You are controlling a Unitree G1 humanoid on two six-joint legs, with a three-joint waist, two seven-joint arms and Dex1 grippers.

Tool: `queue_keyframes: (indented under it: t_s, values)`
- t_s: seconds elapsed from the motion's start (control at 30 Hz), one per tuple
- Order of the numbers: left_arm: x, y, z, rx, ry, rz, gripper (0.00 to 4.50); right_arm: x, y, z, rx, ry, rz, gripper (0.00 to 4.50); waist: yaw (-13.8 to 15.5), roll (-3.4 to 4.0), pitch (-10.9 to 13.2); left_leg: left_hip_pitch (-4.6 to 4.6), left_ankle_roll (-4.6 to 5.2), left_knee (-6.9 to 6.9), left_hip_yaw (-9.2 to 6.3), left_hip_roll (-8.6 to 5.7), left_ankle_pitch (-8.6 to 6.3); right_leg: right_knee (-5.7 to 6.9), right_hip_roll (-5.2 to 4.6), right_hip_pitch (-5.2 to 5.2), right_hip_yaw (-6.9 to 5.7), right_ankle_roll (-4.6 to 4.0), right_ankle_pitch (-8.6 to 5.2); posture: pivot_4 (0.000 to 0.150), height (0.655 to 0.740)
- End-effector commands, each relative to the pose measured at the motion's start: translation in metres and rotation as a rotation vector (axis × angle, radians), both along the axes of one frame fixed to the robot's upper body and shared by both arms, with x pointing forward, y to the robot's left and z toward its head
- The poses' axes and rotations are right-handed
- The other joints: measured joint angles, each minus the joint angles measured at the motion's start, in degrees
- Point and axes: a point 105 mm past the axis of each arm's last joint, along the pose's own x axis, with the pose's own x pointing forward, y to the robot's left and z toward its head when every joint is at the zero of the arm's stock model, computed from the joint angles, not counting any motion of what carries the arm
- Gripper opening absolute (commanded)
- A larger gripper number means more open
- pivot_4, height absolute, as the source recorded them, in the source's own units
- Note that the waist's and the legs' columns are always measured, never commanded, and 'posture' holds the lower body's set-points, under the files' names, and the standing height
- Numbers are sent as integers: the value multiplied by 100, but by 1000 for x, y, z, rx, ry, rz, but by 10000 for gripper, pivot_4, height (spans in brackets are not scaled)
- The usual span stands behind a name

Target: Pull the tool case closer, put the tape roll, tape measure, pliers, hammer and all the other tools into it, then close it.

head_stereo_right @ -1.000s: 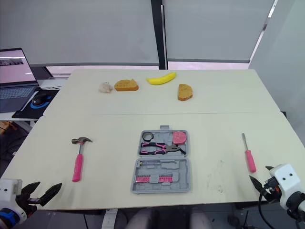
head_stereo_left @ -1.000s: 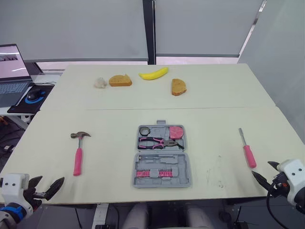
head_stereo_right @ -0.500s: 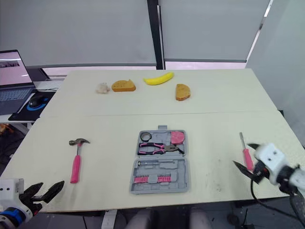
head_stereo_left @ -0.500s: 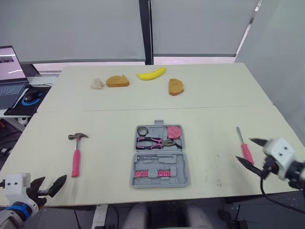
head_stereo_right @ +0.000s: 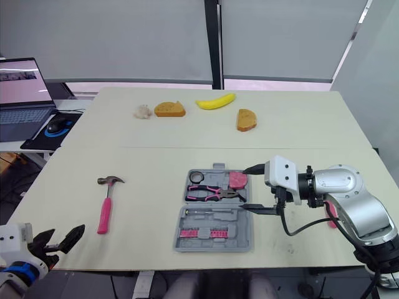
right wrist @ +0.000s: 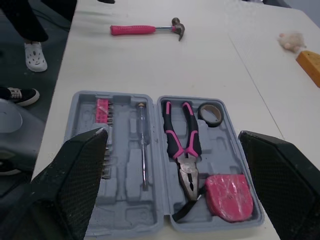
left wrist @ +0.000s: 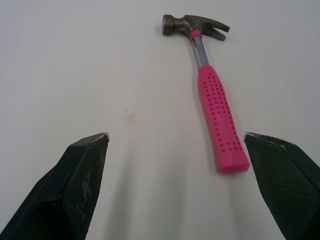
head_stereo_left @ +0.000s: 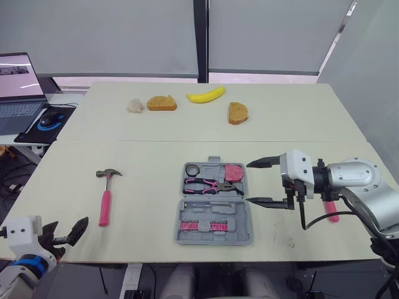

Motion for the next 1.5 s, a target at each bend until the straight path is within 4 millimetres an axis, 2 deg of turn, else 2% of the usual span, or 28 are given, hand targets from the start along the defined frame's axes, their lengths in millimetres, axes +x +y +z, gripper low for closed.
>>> queue_keyframes:
  t_s: [0.03,0.23,0.37,0.7,0.8,1.03,1.2,1.33,1.5]
  values:
    - [30,-12,11,-29,-42,45,45000,-2,8,2,7,-14,27,44510,41,-5,-2,0,0,4,-3,-2,0,1,0,0,-1,4,2,1500,7400]
    - [74,-13,8,-10,0,68,45000,-4,18,6,34,-22,26,44510,6,-6,-2,0,-2,7,-4,-4,1,8,4,0,-1,10,7,1500,7400]
    - [96,-18,0,9,48,64,45000,-4,22,7,35,-27,22,44510,-23,-6,-2,1,-2,6,-3,-8,1,10,4,0,1,10,7,1500,7400]
    - [124,-25,-24,52,140,27,45000,-3,22,7,28,-29,7,44510,-81,-6,-2,0,-4,8,-6,-10,3,10,3,-2,0,12,8,1500,7400]
    - [128,-25,-29,50,162,23,38936,-4,22,7,27,-28,9,45000,-92,-6,-2,0,-4,8,-7,-10,3,12,3,-1,0,12,9,1500,7400]
    - [127,-28,-41,20,208,2,16725,-4,19,4,2,-38,-3,45000,-93,-1,-5,1,-4,8,-7,-14,2,12,0,0,1,14,9,1500,7400]
    - [122,-30,-35,6,165,-32,1184,-6,17,1,-10,-43,-16,45000,-98,2,-7,1,-4,8,-6,-14,2,12,0,-1,3,14,9,1500,7400]
    - [119,-38,-19,40,115,-85,698,-7,15,0,-9,-45,-29,45000,-106,1,-6,1,-4,8,-6,-13,2,11,0,-3,7,13,9,1500,7400]
    - [111,-89,-8,25,99,-250,698,-7,11,-2,-16,-41,-42,45000,-90,0,-4,-5,-4,9,-6,-13,2,9,-1,-4,7,14,9,1500,7400]
